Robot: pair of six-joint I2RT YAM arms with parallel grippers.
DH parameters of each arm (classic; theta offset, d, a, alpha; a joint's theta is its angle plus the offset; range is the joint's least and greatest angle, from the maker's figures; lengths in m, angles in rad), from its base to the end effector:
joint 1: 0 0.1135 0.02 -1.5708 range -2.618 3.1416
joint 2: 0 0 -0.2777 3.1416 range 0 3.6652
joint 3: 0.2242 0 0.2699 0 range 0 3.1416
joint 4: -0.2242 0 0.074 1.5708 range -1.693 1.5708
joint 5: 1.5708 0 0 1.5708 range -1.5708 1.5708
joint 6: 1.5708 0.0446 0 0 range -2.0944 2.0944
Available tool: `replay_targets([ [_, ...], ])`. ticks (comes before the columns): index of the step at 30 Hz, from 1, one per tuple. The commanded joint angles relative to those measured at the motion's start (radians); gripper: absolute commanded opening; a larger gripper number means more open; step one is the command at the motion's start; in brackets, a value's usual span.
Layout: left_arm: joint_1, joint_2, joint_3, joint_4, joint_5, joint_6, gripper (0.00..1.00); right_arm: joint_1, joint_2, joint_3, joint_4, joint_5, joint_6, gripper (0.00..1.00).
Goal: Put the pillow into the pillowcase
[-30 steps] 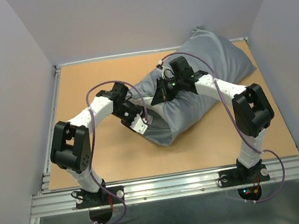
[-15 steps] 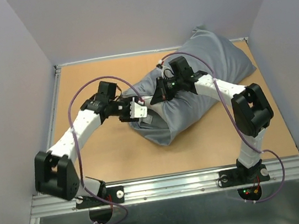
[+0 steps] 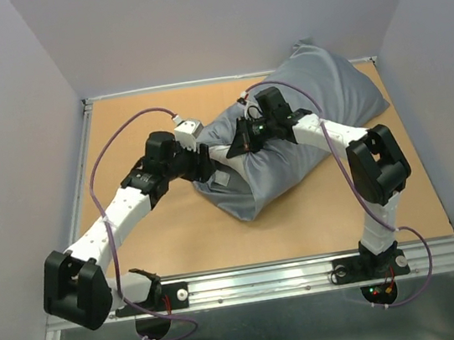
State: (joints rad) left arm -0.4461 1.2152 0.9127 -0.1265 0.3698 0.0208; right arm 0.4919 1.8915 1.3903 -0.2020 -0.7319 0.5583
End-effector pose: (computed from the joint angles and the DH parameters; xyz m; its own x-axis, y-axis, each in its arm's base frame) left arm 0.2614 -0.1429 0.3046 -0.3606 0.1940 -0.9123 0.7065 0.6955 -0.1314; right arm 0.3816 0.2383 0.2339 -0.9076 -0.0392 -0.4180 -0.3771 0.5137 0.7706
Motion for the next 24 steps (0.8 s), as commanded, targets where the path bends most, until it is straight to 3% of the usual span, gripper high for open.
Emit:
replay_targets([
  [1,-0.023,0.056,-0.075,0.063,-0.216,-0.321,0.66,-0.001,0.0,0.012,0.064,0.005,0.041,0.01],
  [9,-0.065,0.22,-0.117,0.269,-0.359,-0.418,0.7,-0.001,-0.008,0.019,0.072,-0.012,0.066,0.01],
  [18,-0.069,0.454,-0.032,0.311,-0.462,-0.458,0.71,-0.001,-0.02,0.019,0.072,-0.035,0.081,0.01],
  [20,-0.068,0.487,-0.015,0.289,-0.476,-0.467,0.66,-0.003,-0.031,0.015,0.072,-0.035,0.08,0.0],
  [23,-0.056,0.466,-0.005,0.277,-0.468,-0.466,0.44,-0.004,-0.049,-0.011,0.07,-0.032,0.077,0.01],
  [24,-0.049,0.452,-0.002,0.272,-0.459,-0.446,0.28,-0.009,-0.055,-0.02,0.07,-0.032,0.075,0.01],
])
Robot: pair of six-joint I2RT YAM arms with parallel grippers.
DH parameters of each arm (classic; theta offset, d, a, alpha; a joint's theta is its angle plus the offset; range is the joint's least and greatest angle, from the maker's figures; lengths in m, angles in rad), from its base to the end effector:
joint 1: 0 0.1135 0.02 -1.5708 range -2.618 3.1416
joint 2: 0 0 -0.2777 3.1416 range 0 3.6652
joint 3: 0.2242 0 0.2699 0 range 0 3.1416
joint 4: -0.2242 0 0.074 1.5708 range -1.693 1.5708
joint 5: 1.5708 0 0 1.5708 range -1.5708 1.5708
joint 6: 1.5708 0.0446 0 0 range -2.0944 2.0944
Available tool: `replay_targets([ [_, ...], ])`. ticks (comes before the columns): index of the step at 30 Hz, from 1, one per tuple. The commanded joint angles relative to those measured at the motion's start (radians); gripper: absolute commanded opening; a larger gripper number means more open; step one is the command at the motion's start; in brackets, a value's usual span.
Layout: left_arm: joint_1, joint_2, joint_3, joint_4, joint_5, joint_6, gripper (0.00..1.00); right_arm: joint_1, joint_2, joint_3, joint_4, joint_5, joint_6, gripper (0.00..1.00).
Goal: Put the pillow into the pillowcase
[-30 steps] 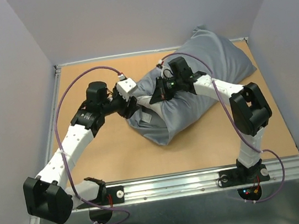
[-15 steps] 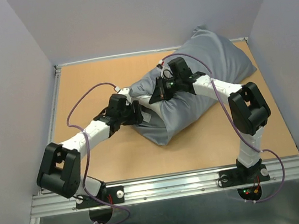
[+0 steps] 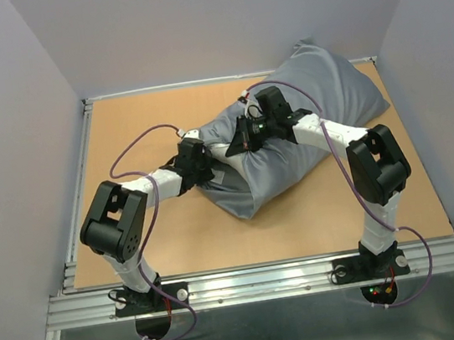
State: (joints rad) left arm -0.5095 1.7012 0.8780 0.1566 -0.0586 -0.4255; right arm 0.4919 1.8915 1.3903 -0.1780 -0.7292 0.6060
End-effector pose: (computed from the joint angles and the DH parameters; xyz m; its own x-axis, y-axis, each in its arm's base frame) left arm 0.3262 -0.1792 0.1634 -0.6760 -0.0943 -0.7308 0.1841 0.9387 -0.2914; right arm 0.3831 0.2390 0.2359 -0.9160 -0.0089 -0.4011 -0.3497 0.5080 0.7872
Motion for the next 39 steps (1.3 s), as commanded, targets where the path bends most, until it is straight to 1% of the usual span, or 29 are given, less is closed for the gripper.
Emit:
replay_targets([
  [1,0.02,-0.052,0.036,-0.021,-0.03,0.01,0.21,-0.012,-0.058,-0.04,0.045,-0.036,0.025,0.01],
  [3,0.061,-0.107,0.044,-0.07,-0.012,0.03,0.08,-0.019,-0.08,-0.066,0.045,-0.032,0.014,0.0],
  [4,0.083,-0.127,0.053,-0.09,0.011,0.05,0.0,-0.032,-0.089,-0.083,0.041,-0.03,-0.006,0.01],
  [5,0.106,-0.146,0.056,-0.112,0.026,0.059,0.0,-0.038,-0.1,-0.099,0.038,-0.027,-0.021,0.0],
  [6,0.158,-0.187,0.065,-0.146,0.054,0.092,0.0,-0.048,-0.12,-0.131,0.025,-0.018,-0.061,0.01],
  [7,0.182,-0.207,0.07,-0.155,0.054,0.093,0.0,-0.056,-0.132,-0.148,0.025,-0.01,-0.061,0.0],
  [8,0.207,-0.247,0.076,-0.155,0.09,0.138,0.0,-0.062,-0.141,-0.163,0.002,-0.006,-0.096,0.01],
  [9,0.254,-0.264,0.091,-0.155,0.115,0.163,0.0,-0.07,-0.155,-0.195,-0.021,0.002,-0.135,0.01],
  [11,0.29,-0.293,0.111,-0.155,0.14,0.207,0.0,-0.072,-0.163,-0.221,-0.046,0.016,-0.166,0.01],
  [12,0.305,-0.31,0.137,-0.155,0.176,0.244,0.0,-0.07,-0.161,-0.243,-0.055,0.022,-0.182,0.01],
  [13,0.334,-0.316,0.151,-0.175,0.193,0.254,0.0,-0.07,-0.157,-0.253,-0.067,0.022,-0.199,0.01],
  [15,0.359,-0.321,0.191,-0.169,0.23,0.255,0.0,-0.069,-0.126,-0.263,-0.092,0.016,-0.222,0.01],
  [17,0.376,-0.313,0.216,-0.161,0.259,0.254,0.0,-0.065,-0.097,-0.258,-0.115,0.016,-0.262,0.0],
  [20,0.381,-0.299,0.257,-0.076,0.368,0.225,0.0,-0.046,-0.028,-0.212,-0.173,0.013,-0.31,0.01],
  [21,0.378,-0.296,0.266,-0.068,0.44,0.208,0.0,-0.042,-0.005,-0.194,-0.189,0.008,-0.316,0.01],
  [24,0.344,-0.284,0.286,-0.061,0.528,0.198,0.0,-0.018,0.064,-0.104,-0.212,-0.013,-0.318,0.0],
  [26,0.31,-0.29,0.286,-0.063,0.577,0.224,0.0,-0.006,0.099,-0.042,-0.213,-0.021,-0.304,0.01],
  [27,0.293,-0.301,0.285,-0.069,0.577,0.237,0.0,-0.001,0.124,0.023,-0.219,-0.027,-0.298,0.06],
  [28,0.266,-0.304,0.274,-0.072,0.582,0.243,0.0,0.0,0.135,0.05,-0.222,-0.039,-0.282,0.21],
  [29,0.259,-0.313,0.269,-0.072,0.591,0.243,0.0,0.0,0.138,0.076,-0.225,-0.038,-0.278,0.28],
  [30,0.256,-0.316,0.256,-0.084,0.589,0.243,0.0,-0.001,0.13,0.122,-0.23,-0.038,-0.276,0.32],
  [32,0.256,-0.327,0.239,-0.101,0.599,0.264,0.0,-0.003,0.103,0.15,-0.236,-0.026,-0.273,0.41],
  [33,0.256,-0.342,0.231,-0.118,0.6,0.275,0.0,-0.003,0.08,0.159,-0.236,-0.016,-0.272,0.47],
  [34,0.256,-0.354,0.207,-0.121,0.611,0.283,0.0,-0.003,0.042,0.177,-0.235,-0.009,-0.273,0.55],
  [36,0.262,-0.386,0.173,-0.127,0.632,0.303,0.0,-0.003,0.0,0.194,-0.233,0.004,-0.273,0.63],
  [37,0.262,-0.396,0.165,-0.129,0.64,0.303,0.0,-0.003,-0.031,0.217,-0.233,0.01,-0.273,0.63],
  [39,0.262,-0.408,0.156,-0.143,0.652,0.31,0.0,-0.001,-0.042,0.24,-0.23,0.019,-0.273,0.63],
])
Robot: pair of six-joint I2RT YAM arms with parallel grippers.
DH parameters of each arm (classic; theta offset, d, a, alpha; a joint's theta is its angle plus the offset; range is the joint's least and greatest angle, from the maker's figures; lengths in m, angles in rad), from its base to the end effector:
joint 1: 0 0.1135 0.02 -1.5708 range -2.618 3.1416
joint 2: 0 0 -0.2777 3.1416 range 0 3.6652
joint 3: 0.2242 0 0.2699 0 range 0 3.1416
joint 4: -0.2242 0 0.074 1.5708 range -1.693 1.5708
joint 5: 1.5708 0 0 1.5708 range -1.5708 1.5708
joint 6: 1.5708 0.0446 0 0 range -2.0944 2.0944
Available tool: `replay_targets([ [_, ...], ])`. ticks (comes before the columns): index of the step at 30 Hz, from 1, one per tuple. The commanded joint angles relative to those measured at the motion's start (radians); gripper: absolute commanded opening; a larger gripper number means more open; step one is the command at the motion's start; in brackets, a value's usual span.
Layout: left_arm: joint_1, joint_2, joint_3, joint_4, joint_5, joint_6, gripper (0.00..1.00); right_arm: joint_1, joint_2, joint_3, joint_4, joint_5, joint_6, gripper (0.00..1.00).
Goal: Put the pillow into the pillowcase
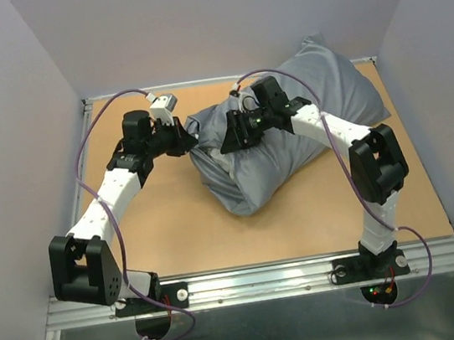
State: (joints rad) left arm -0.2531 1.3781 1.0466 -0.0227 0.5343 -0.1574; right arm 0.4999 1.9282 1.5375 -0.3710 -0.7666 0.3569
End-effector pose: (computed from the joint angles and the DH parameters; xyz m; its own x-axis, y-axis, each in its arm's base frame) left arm 0.3240 -0.1073 0.3182 -0.4379 -0.0261 -0.8986 0.6169 0.7184 -0.3215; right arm 0.3890 0.2477 0.2557 -0.8421 -0.1732 -0.5108 -0.5247 0.4824 0.7014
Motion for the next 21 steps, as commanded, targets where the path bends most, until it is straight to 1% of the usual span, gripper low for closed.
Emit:
replay_targets([
  [1,0.008,-0.085,-0.016,0.032,0.072,0.047,0.0,-0.001,-0.075,0.119,-0.037,0.062,-0.033,0.63],
  [3,0.008,-0.085,-0.014,0.027,0.082,0.05,0.0,0.023,-0.054,0.134,-0.045,0.101,-0.062,0.65],
  [4,0.008,-0.082,-0.01,0.027,0.085,0.05,0.0,0.032,-0.048,0.135,-0.051,0.119,-0.076,0.75],
  [6,0.008,-0.071,0.0,0.026,0.089,0.05,0.0,0.057,-0.017,0.153,-0.075,0.163,-0.125,0.82],
  [7,0.008,-0.067,0.015,0.024,0.089,0.05,0.0,0.081,-0.009,0.157,-0.091,0.218,-0.136,0.91],
  [10,0.006,-0.057,0.03,0.001,0.101,0.055,0.0,0.12,0.024,0.176,-0.091,0.337,-0.176,0.91],
  [12,0.006,-0.057,0.032,-0.003,0.113,0.056,0.0,0.131,0.057,0.196,-0.088,0.377,-0.194,0.85],
  [14,0.006,-0.062,0.041,-0.005,0.136,0.045,0.0,0.134,0.142,0.22,-0.089,0.42,-0.191,0.77],
  [16,0.006,-0.071,0.073,0.0,0.177,0.024,0.0,0.134,0.202,0.216,-0.089,0.484,-0.219,0.64],
  [17,0.006,-0.077,0.087,0.004,0.19,0.013,0.0,0.132,0.254,0.199,-0.088,0.51,-0.216,0.51],
  [18,0.006,-0.091,0.11,0.016,0.21,-0.005,0.0,0.121,0.277,0.196,-0.086,0.506,-0.214,0.44],
  [19,0.006,-0.099,0.118,0.017,0.223,-0.011,0.0,0.114,0.313,0.191,-0.086,0.494,-0.194,0.32],
  [21,0.006,-0.103,0.128,0.012,0.237,-0.024,0.0,0.097,0.319,0.19,-0.083,0.451,-0.176,0.19],
])
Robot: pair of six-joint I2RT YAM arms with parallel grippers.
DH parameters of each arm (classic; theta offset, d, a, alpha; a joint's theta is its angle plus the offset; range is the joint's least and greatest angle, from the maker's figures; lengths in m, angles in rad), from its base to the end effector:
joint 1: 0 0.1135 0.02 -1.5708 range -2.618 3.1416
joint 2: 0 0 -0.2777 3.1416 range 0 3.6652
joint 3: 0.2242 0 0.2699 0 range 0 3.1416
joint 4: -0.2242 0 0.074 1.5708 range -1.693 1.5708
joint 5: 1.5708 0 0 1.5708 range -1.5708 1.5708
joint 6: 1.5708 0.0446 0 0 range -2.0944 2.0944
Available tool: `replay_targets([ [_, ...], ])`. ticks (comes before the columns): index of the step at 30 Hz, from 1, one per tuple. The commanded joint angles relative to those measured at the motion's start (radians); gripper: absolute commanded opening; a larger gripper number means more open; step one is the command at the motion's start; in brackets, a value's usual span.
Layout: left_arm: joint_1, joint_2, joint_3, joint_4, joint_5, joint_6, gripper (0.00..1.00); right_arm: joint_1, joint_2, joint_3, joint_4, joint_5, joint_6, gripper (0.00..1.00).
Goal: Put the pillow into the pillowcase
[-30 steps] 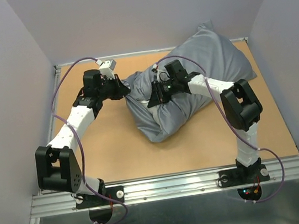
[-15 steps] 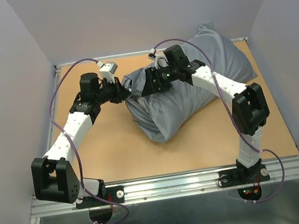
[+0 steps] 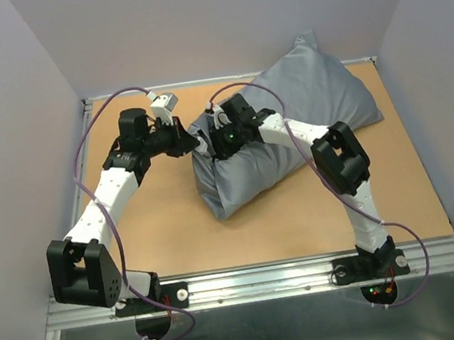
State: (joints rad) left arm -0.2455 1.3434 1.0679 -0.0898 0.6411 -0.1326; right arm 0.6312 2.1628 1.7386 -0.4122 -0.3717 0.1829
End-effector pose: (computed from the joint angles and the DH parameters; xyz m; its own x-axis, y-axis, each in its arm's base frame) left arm 0.3131 -0.1059 0.3310 -0.4409 0.0012 -0.8976 0.6844 0.6475 -0.3353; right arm 0.4078 0.3181 0.2046 -0.7250 -0.3200 -0.6099 -0.6249 0.6781 0.3870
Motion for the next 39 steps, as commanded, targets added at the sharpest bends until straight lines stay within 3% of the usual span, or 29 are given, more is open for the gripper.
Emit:
replay_targets([
  [1,-0.001,-0.069,0.104,0.067,0.138,-0.045,0.0,-0.047,0.08,-0.01,-0.034,0.013,0.007,0.1],
  [4,-0.011,-0.067,0.048,0.024,0.128,-0.033,0.0,-0.06,0.017,0.001,-0.011,-0.069,0.035,0.0],
  [7,-0.017,-0.05,-0.028,0.009,0.091,-0.018,0.0,-0.091,-0.087,0.004,0.044,-0.224,0.11,0.0],
  [12,-0.023,0.023,-0.076,0.085,0.075,-0.033,0.0,-0.102,-0.256,-0.025,0.061,-0.384,0.17,0.15],
  [15,-0.023,0.049,-0.068,0.163,0.086,-0.044,0.0,-0.105,-0.32,-0.08,0.053,-0.389,0.165,0.24],
  [19,-0.023,0.053,-0.065,0.205,0.103,-0.058,0.0,-0.126,-0.432,-0.166,0.001,-0.31,0.109,0.1],
  [21,-0.023,0.051,-0.069,0.206,0.103,-0.055,0.0,-0.128,-0.448,-0.166,-0.032,-0.3,0.081,0.1],
  [23,-0.023,0.048,-0.082,0.211,0.103,-0.055,0.0,-0.128,-0.471,-0.16,-0.074,-0.248,0.06,0.0],
  [28,-0.063,0.03,-0.083,0.284,0.178,-0.119,0.0,-0.146,-0.494,-0.171,-0.151,0.129,-0.028,0.01],
  [30,-0.09,0.028,-0.079,0.292,0.172,-0.116,0.0,-0.151,-0.479,-0.148,-0.197,0.102,-0.077,0.19],
  [31,-0.107,0.033,-0.08,0.3,0.161,-0.119,0.0,-0.151,-0.469,-0.128,-0.241,0.017,-0.088,0.48],
  [34,-0.109,0.065,-0.08,0.329,0.141,-0.153,0.0,-0.134,-0.492,-0.114,-0.308,-0.108,-0.111,0.83],
  [39,-0.109,0.091,-0.074,0.403,0.137,-0.206,0.0,-0.047,-0.564,-0.18,-0.347,-0.066,-0.131,0.94],
])
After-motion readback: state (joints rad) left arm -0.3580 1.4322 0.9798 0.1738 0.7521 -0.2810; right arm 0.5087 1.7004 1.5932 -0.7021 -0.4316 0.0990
